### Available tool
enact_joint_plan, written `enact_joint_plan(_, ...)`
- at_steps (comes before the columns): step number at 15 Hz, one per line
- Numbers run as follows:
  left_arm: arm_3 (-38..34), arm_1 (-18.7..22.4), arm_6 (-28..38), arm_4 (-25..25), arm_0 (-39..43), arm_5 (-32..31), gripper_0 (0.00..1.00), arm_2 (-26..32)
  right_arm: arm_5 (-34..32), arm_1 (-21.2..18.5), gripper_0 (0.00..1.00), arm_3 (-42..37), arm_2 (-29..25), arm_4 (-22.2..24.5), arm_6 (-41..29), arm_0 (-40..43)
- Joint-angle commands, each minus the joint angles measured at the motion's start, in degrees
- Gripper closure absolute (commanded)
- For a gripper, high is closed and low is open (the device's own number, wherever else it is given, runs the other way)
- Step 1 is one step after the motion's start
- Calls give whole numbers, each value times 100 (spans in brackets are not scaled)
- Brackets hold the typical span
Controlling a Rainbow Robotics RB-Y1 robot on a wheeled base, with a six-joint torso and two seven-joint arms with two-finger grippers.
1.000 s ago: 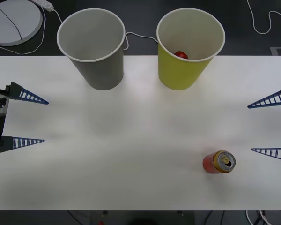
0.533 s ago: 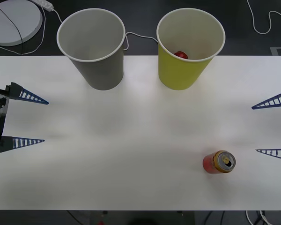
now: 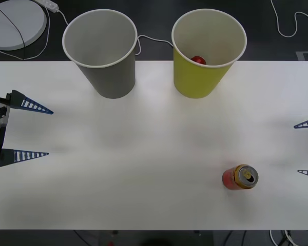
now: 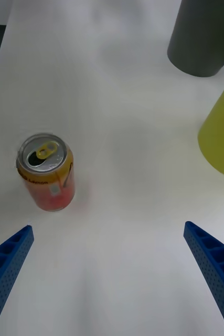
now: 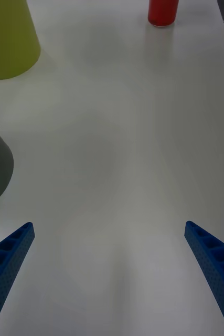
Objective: Put the can into the green bin and the plastic bottle into the gray bin
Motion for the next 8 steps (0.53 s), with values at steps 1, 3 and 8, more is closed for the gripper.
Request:
enact_joint_plan(1, 0, 0, 0, 0, 0, 0, 0, 0, 0, -25, 0, 580, 161, -105, 584, -1)
enact_joint_plan(3, 0, 0, 0, 0, 0, 0, 0, 0, 0, -51, 0, 958, 364, -307, 874, 8)
enact_joint_plan(8, 0, 0, 0, 0, 0, 0, 0, 0, 0, -51, 0, 1705, 627, -588, 1384, -1)
